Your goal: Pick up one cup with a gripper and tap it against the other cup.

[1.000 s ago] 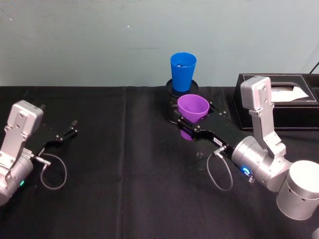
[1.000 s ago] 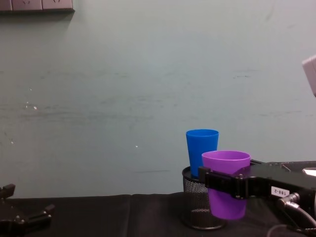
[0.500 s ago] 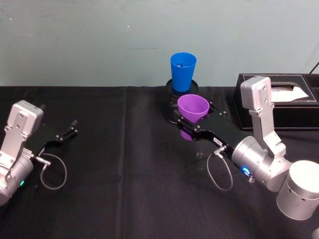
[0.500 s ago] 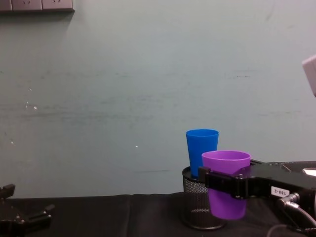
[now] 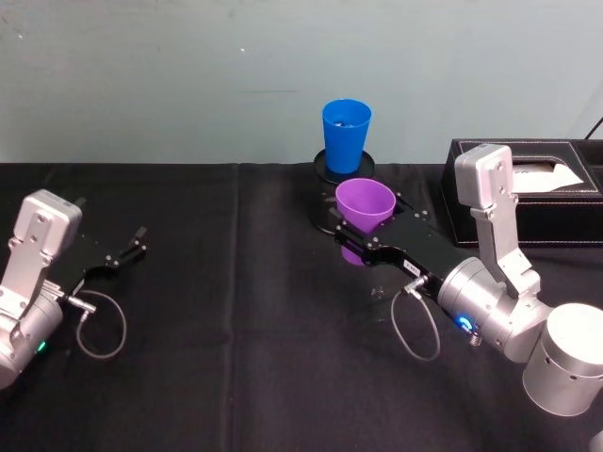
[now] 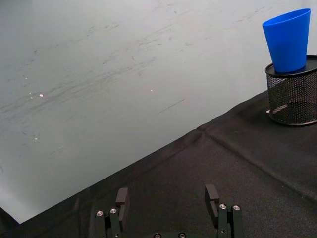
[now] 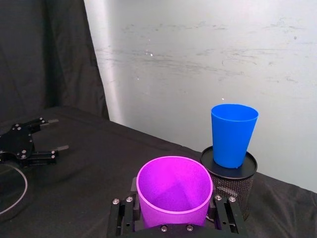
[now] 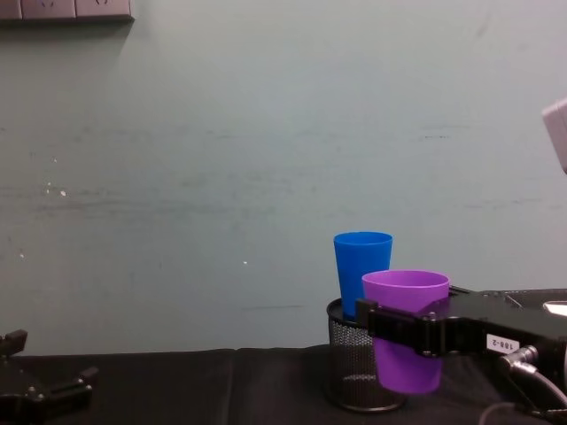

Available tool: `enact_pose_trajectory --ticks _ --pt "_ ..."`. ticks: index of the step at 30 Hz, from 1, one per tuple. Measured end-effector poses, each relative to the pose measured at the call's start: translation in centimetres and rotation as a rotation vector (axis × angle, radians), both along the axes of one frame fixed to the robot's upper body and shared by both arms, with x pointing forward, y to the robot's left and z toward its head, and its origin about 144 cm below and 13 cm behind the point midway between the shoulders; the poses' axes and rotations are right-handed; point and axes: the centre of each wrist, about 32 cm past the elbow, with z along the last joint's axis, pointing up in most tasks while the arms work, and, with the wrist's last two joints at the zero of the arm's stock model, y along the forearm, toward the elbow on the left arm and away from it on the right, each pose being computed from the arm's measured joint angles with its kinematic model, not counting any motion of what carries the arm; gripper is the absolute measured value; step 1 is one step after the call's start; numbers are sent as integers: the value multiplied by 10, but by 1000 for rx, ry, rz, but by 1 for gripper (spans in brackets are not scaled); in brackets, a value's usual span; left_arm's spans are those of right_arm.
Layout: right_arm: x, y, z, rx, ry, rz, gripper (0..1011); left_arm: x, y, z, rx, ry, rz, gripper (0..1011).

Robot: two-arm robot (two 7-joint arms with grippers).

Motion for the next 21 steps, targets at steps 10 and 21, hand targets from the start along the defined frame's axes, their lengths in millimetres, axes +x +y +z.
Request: enact_pose_trajectory --ticks 10,21 --pt "0 0 0 0 0 0 731 0 0 0 0 0 0 1000" --pt "0 0 0 0 0 0 731 0 0 0 0 0 0 1000"
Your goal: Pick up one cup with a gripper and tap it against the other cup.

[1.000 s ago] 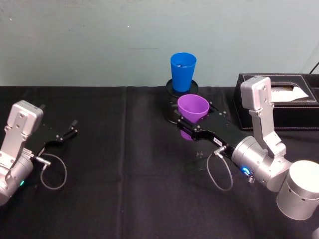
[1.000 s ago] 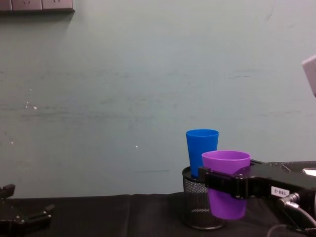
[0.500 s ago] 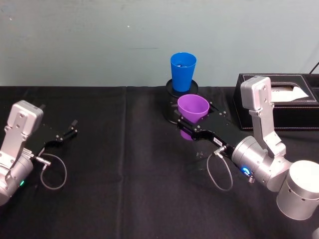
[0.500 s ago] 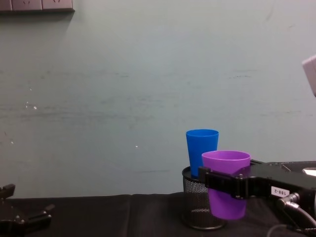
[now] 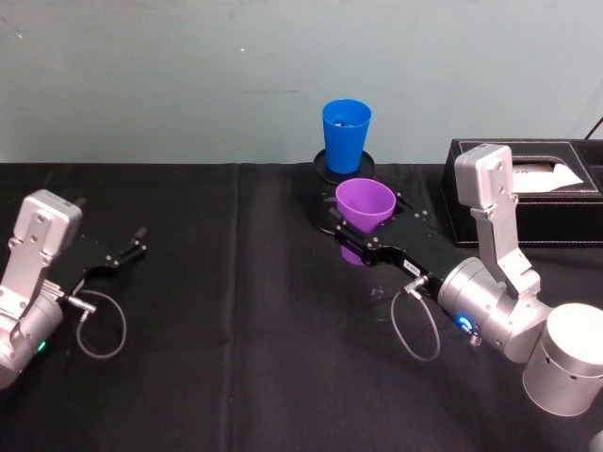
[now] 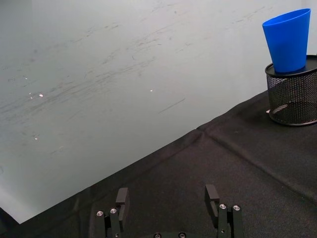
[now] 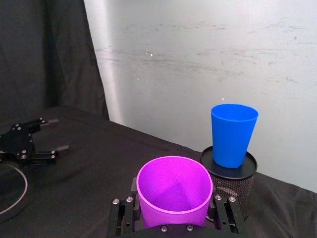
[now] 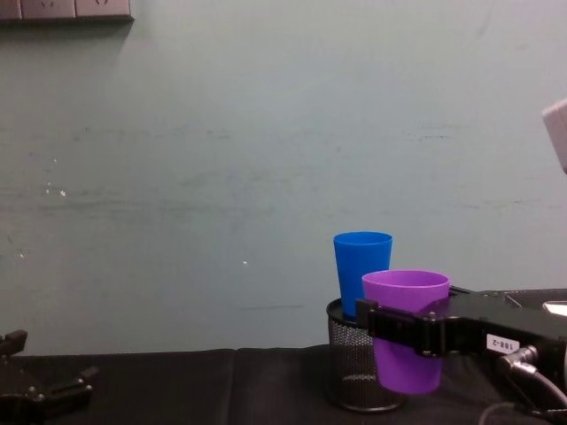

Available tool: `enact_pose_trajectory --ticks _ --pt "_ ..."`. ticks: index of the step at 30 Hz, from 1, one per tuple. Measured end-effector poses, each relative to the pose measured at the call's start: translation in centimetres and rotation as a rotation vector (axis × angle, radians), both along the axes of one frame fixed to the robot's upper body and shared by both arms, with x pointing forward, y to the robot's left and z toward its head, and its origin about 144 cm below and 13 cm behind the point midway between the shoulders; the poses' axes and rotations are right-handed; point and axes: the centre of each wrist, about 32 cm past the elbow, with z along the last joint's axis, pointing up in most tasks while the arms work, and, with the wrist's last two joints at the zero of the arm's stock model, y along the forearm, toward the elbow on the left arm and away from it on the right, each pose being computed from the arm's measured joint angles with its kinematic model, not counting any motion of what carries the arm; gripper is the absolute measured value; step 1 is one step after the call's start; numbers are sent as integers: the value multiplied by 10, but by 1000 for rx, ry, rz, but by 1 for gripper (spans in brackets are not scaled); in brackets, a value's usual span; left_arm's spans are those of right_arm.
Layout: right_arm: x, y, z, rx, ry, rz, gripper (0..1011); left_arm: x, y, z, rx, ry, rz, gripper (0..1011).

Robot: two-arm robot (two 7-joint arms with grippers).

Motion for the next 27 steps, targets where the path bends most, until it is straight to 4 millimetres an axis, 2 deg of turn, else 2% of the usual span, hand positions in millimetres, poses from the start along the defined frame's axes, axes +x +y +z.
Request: enact_pose_trajectory --ticks 27 --pt "0 0 0 0 0 0 731 0 0 0 0 0 0 1000"
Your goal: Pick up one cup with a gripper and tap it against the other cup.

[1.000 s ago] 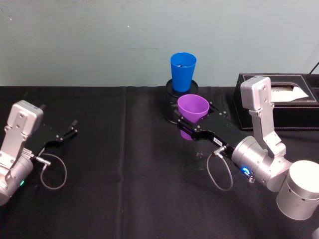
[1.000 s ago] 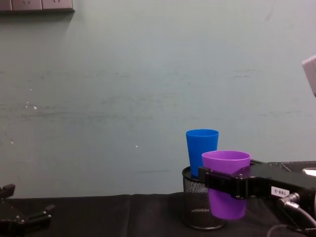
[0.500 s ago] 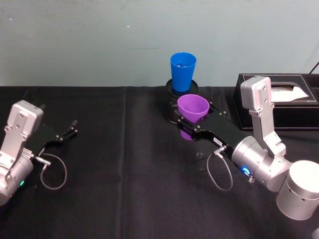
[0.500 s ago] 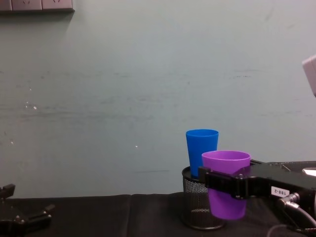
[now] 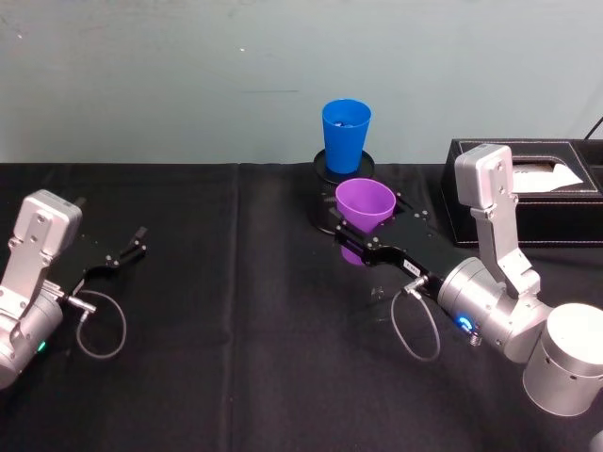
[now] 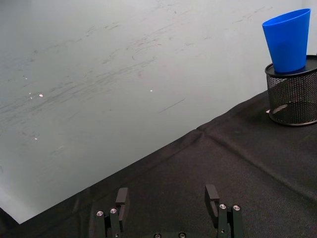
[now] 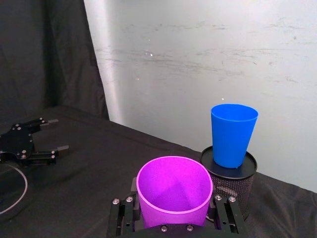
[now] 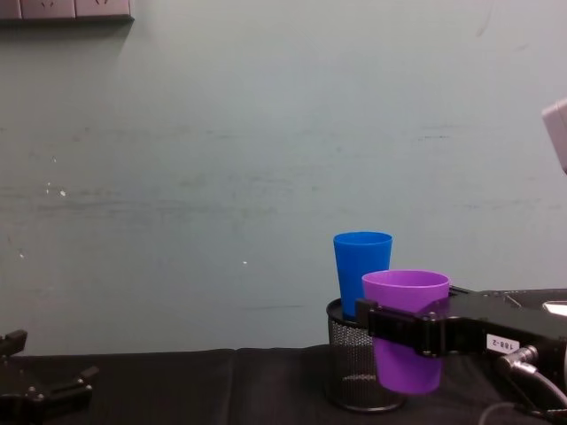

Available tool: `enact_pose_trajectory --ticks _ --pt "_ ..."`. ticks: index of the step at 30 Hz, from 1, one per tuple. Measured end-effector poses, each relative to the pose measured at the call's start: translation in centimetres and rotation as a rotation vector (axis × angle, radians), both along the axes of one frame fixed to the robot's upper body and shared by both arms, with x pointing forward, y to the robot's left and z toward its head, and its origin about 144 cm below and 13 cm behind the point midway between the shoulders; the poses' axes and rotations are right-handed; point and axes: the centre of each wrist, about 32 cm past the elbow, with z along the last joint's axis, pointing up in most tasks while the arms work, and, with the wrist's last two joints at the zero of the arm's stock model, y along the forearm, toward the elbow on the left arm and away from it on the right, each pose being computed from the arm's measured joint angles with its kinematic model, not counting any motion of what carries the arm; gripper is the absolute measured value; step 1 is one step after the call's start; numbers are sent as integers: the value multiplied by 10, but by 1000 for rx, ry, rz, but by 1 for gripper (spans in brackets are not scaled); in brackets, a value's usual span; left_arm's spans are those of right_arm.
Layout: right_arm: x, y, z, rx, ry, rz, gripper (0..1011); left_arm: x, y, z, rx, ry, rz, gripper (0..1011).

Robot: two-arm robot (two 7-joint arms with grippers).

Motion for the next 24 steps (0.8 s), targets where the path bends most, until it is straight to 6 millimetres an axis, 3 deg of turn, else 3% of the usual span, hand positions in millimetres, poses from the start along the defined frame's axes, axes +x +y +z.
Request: enact_pose_trajectory --ticks 13,24 --pt "4 2 6 -7 -21 -16 731 0 0 0 0 0 0 1000" --pt "41 8 10 -25 25 -96 731 0 0 0 0 0 0 1000"
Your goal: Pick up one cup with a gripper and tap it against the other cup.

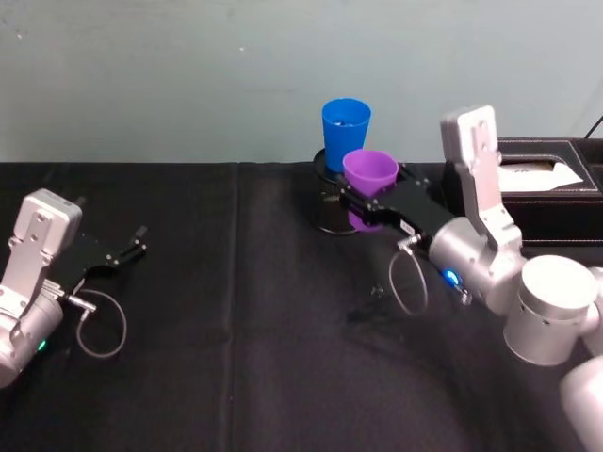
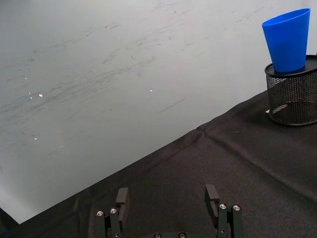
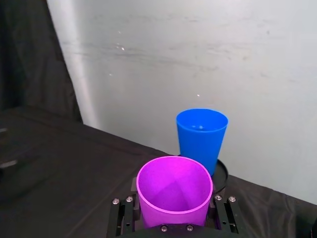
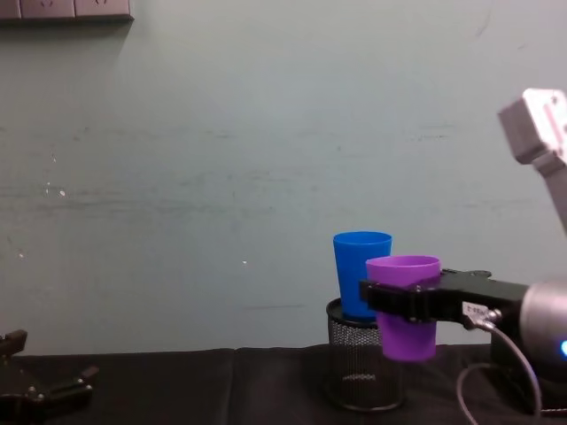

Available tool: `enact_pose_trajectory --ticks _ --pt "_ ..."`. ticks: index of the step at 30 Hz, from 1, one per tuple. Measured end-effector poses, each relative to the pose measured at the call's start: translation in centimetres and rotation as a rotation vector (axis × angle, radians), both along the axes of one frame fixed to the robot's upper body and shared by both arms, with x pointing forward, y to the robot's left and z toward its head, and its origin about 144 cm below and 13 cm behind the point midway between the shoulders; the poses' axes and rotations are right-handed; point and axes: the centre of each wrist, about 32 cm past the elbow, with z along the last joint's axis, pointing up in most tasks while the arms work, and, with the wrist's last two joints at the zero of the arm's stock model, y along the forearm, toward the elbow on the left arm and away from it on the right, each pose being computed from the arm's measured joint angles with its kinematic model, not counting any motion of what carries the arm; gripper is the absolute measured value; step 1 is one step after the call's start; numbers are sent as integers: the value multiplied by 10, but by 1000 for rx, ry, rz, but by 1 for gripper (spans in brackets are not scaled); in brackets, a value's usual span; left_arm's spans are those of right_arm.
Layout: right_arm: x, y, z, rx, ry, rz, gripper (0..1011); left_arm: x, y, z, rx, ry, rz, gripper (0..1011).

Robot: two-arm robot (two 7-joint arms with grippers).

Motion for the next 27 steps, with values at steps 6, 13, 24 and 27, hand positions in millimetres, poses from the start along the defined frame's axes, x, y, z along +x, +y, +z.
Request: enact_pose_trajectory --ticks 6,13,24,27 --pt "23 5 6 12 32 -19 731 0 0 0 0 0 0 1000" --pt "38 9 10 44 52 -26 731 0 0 0 0 0 0 1000" --pt "49 12 12 71 63 -25 731 0 0 0 0 0 0 1000" --pt "50 13 13 73 63 -21 731 0 0 0 0 0 0 1000"
